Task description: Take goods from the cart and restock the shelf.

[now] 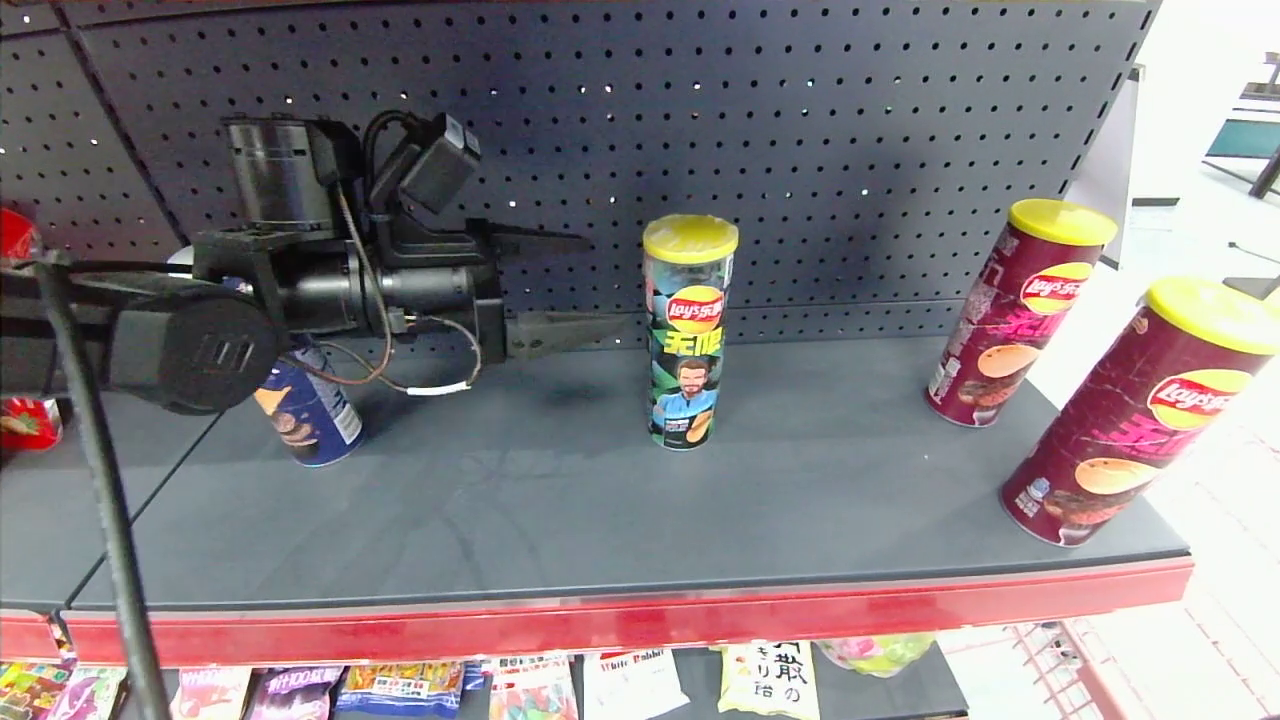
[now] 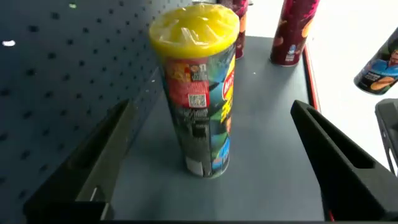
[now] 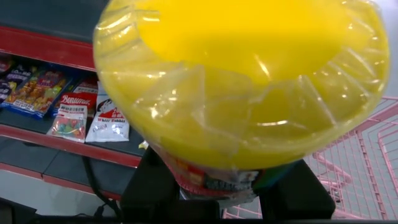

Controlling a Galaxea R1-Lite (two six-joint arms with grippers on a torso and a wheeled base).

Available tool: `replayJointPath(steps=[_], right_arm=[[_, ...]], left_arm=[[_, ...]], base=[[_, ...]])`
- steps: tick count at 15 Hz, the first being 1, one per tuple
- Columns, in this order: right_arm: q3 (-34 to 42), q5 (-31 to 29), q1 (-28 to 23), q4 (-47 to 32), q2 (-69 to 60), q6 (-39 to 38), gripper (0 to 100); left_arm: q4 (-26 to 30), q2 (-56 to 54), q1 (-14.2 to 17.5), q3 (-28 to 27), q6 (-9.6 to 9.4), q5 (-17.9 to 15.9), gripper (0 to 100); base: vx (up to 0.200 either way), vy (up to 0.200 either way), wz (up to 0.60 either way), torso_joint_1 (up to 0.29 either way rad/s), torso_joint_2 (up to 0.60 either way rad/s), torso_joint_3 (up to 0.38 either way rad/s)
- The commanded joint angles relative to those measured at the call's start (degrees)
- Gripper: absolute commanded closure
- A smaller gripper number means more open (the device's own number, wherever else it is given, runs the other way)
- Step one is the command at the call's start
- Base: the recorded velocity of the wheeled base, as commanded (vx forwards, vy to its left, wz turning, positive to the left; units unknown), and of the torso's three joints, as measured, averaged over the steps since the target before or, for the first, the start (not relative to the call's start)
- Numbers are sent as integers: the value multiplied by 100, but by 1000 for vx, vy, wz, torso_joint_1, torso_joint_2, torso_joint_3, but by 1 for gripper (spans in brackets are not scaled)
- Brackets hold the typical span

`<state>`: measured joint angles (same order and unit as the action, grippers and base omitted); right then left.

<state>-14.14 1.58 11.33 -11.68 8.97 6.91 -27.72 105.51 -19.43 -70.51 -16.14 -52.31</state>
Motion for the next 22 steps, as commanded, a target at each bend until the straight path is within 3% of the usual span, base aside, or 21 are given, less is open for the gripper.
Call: replayJointPath(steps=[1,6,11,20,22], right_arm=[[-1,-9,1,-1,17,3,100],[8,-18,1,-10,17,3,100],[61,-18,1,-10,34,3,100],[78,-18,1,-10,52,-6,100],[87,-18,1,-10,52,-6,100]], left_arm=[[4,365,-105,-218,14,-34,0],[118,919,-149,-938,23,-69,0],[663,1323,-307,-1764,23,-166,0],[1313,1903,-597,-2828,76,-166,0],[1340,1930,-650,-2845,102,-166,0]], base=[[0,0,0,0,0,0],[0,0,0,0,0,0],[0,0,0,0,0,0],[0,0,0,0,0,0],[0,0,0,0,0,0]])
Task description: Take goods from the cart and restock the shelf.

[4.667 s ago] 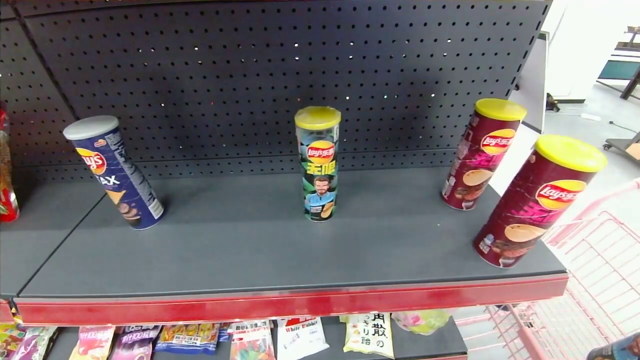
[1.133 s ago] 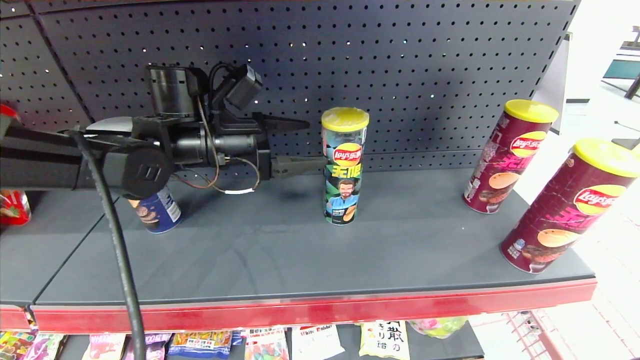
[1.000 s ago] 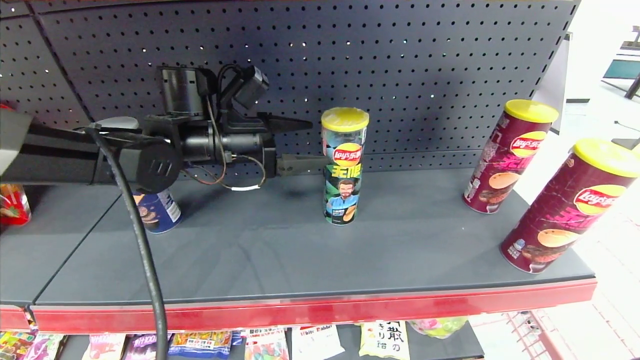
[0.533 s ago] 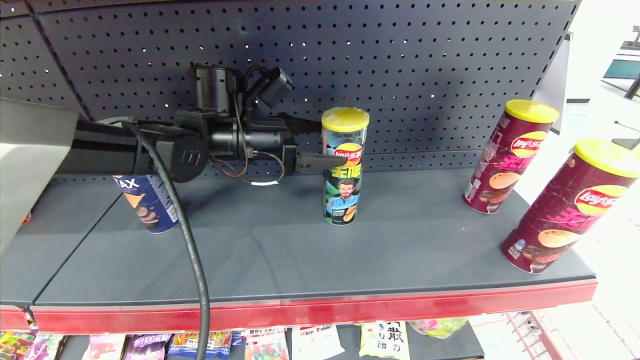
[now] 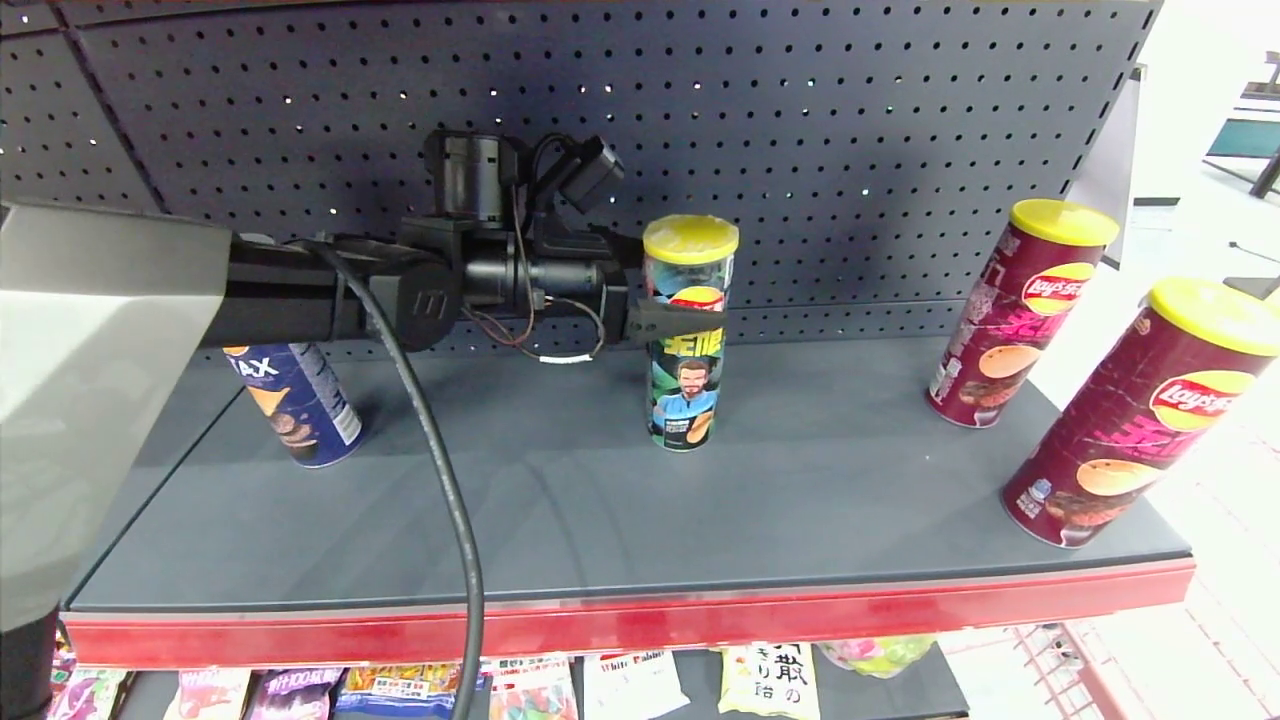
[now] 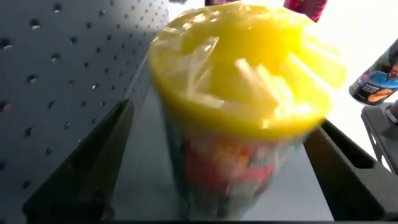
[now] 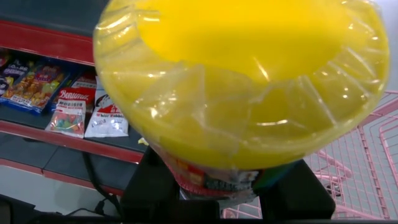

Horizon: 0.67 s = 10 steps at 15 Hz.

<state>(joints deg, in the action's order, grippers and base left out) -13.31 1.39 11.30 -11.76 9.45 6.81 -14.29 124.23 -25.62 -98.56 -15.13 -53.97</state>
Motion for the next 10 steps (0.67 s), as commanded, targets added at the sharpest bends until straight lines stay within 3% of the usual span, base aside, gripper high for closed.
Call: replayJointPath(steps=[1,2,10], right_arm=[[4,2,4,-1,4,-5,100],[4,2,4,-1,4,-5,100],[4,-69,4,-1,-31,-84,100]], left_arm=[[-30,101,-39,-67,1,0,0],[-39,127,-39,-67,1,9,100],[-13,-171,-232,127,-16,-17,100]], base=[[0,0,0,0,0,0],[0,0,0,0,0,0],[0,0,0,0,0,0]])
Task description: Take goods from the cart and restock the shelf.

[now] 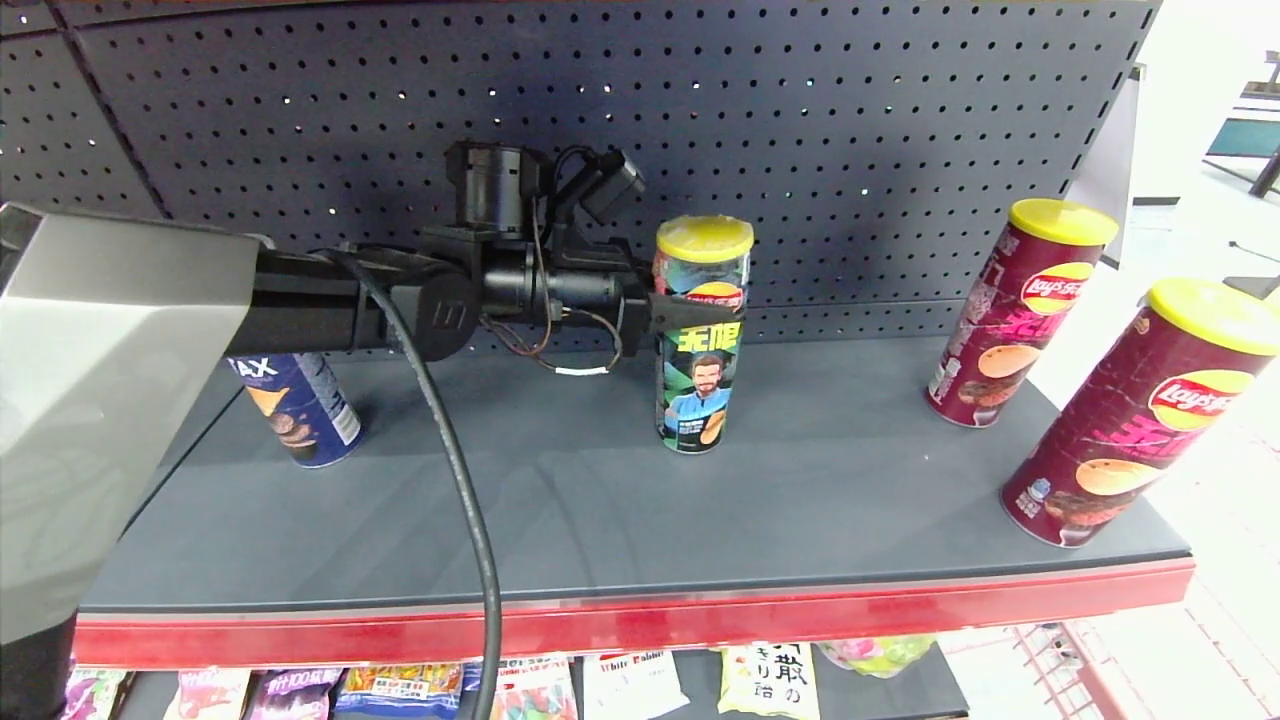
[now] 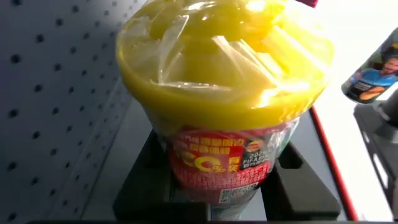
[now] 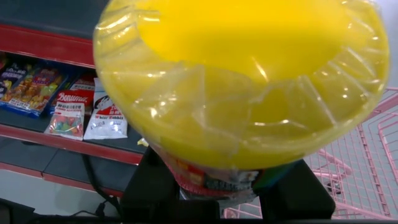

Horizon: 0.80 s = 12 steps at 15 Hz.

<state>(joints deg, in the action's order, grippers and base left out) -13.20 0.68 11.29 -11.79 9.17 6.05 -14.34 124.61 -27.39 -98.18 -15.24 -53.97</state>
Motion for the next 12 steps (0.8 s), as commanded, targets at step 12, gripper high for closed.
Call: replayJointPath(steps=[12], right_arm=[[-33,46,40,10,-3,-16,100]], left_arm=[[-685,-2037,-214,3314,-419,229,100]], base=[[0,0,0,0,0,0]])
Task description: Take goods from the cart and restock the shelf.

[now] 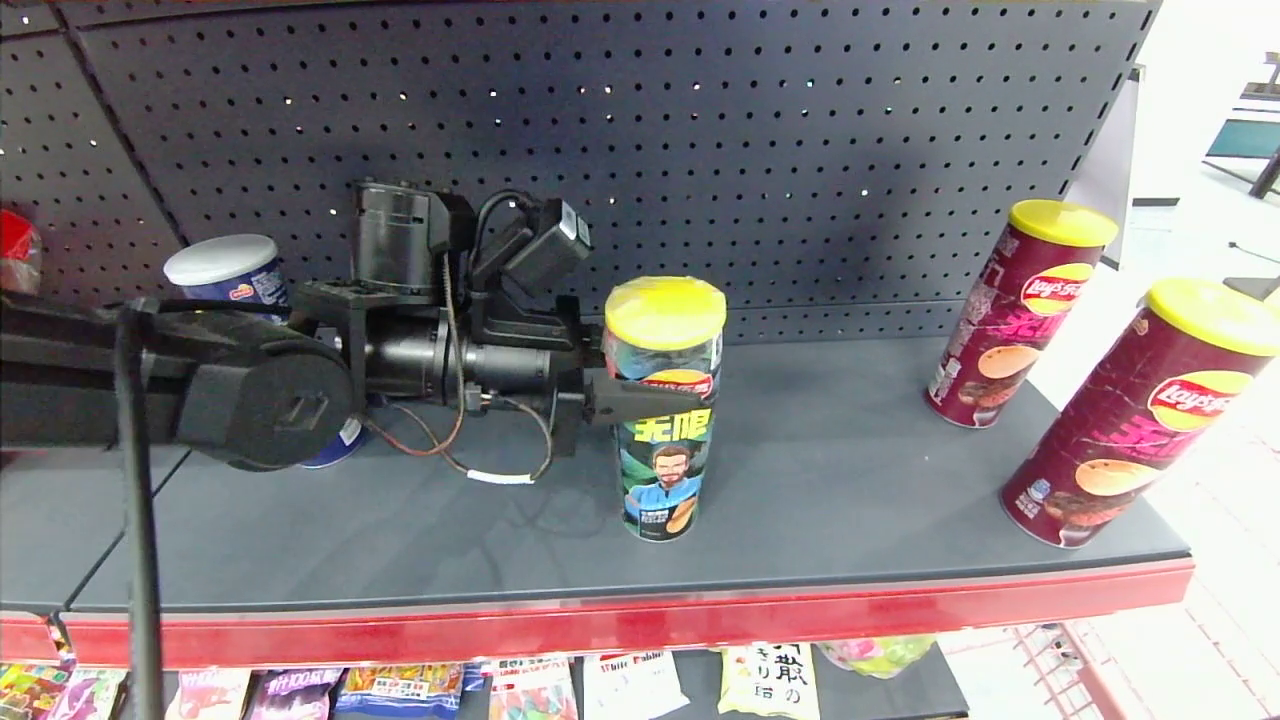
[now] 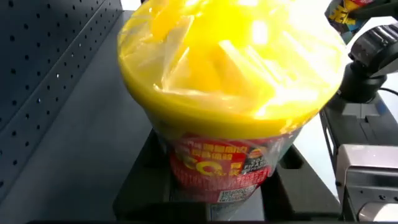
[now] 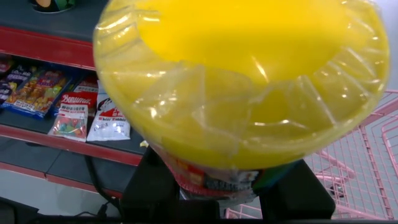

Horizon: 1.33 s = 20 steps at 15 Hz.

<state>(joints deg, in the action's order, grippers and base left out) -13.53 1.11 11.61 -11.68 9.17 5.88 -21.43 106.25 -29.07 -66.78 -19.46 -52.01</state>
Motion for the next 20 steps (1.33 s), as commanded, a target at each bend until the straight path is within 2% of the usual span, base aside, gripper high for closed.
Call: replayJointPath(steps=[1,8,13,16,20], right_arm=[[8,3,8,-1,-11,1,100],[8,12,8,-1,-3,1,100],[17,12,8,-1,-3,1,100],[26,12,8,-1,-3,1,100],[26,12,8,-1,6,1,100]], left_arm=[[16,-210,-46,174,3,33,100],[25,-237,-134,165,38,33,100],[25,-228,-195,200,126,33,100],[25,-245,-230,244,241,33,100],[25,-289,-265,324,284,24,100]], base=[[0,0,0,0,0,0],[0,0,0,0,0,0],[0,0,0,0,0,0],[0,0,0,0,0,0],[0,0,0,0,0,0]])
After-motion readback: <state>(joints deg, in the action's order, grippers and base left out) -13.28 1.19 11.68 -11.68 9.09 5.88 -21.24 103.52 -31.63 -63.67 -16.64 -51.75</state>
